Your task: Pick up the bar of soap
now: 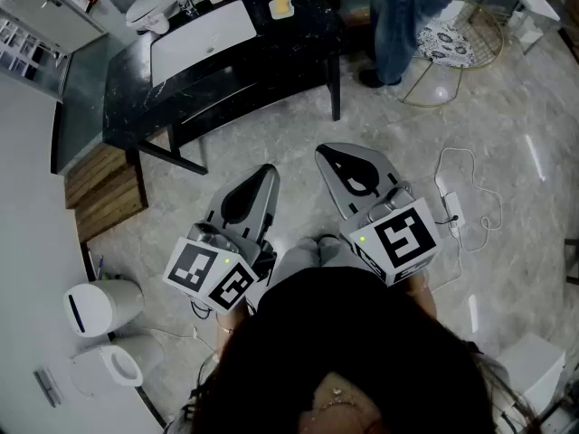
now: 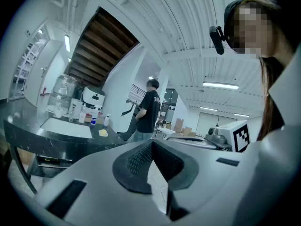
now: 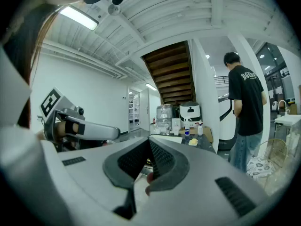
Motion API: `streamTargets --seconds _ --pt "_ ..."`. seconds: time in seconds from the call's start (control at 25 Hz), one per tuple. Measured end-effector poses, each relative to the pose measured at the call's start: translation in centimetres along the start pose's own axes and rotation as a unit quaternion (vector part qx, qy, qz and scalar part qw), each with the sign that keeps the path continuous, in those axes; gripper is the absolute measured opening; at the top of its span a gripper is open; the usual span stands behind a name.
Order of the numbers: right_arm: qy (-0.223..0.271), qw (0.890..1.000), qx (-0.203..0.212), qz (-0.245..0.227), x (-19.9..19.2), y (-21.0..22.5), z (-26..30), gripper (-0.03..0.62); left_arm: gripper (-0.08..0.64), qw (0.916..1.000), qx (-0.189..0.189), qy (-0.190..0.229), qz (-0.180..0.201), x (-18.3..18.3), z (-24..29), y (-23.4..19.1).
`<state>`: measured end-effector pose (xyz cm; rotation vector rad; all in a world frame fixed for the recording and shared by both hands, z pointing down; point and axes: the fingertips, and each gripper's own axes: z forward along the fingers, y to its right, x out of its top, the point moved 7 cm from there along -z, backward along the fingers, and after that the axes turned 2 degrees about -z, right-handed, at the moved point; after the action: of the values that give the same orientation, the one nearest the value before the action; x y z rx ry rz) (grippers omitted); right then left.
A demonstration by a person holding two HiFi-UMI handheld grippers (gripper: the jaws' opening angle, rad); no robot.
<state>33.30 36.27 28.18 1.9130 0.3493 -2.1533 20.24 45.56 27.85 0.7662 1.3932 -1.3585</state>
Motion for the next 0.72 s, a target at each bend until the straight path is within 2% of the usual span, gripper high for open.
streamTargets --seconds 0.32,0.72 --pt "0.004 1.000 0.008 0.017 -0.7 2.5 1.3 0.009 0.005 1.0000 0.003 -0.006 -0.002 0.0 2.4 -0.8" --pt "0.004 0.999 -0.003 0.035 -1.0 6.2 5.2 0.009 0.005 0.9999 -0.011 -0.003 -0.003 1.8 6.8 -5.3"
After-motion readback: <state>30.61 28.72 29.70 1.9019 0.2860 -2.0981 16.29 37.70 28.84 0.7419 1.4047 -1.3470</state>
